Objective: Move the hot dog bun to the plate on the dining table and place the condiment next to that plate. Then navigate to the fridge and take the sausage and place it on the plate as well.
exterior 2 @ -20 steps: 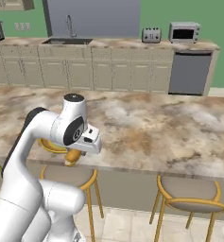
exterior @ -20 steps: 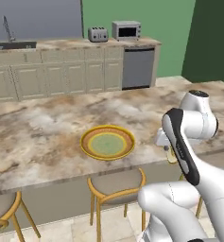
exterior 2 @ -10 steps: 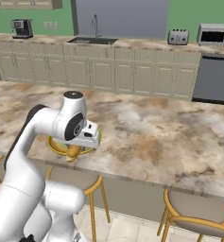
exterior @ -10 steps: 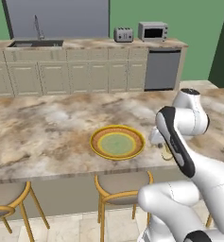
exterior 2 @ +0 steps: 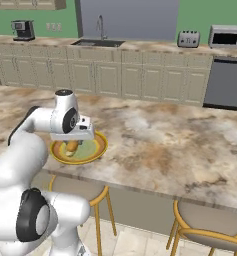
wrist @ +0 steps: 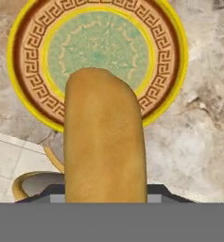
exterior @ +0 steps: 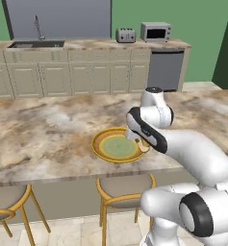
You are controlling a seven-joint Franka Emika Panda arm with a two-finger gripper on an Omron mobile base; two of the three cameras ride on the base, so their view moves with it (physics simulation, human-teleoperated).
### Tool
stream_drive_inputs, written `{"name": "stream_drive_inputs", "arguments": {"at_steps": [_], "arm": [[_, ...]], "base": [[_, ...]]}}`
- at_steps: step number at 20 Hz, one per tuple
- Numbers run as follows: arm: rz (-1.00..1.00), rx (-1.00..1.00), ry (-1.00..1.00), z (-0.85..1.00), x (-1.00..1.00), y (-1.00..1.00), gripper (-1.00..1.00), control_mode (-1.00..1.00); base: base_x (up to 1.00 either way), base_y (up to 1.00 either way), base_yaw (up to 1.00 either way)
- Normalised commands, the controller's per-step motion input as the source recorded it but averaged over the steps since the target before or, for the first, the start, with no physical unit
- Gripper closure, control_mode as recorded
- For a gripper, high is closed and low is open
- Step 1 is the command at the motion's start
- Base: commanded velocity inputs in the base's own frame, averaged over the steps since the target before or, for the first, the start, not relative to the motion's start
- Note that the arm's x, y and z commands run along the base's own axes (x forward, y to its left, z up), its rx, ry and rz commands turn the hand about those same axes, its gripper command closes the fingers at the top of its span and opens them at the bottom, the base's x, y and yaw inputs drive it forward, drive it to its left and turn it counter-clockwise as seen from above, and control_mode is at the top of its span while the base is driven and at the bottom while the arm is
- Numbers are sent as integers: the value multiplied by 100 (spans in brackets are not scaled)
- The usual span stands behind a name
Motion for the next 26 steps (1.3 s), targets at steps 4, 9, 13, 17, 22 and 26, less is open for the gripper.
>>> {"name": "stream_drive_inputs", "arguments": {"at_steps": [4,9,13,17,22,26], "arm": [[0,-6,0,-46,100,43,100,-100],[0,-2,0,-58,87,9,100,-100],[0,0,0,-53,37,-30,100,-100],[0,0,0,-32,3,-45,100,-100],[0,0,0,-26,8,-28,100,-100],[0,0,0,-14,18,7,-100,-100]], "base": [[0,0,0],[0,0,0],[0,0,0],[0,0,0],[0,0,0],[0,0,0]]}}
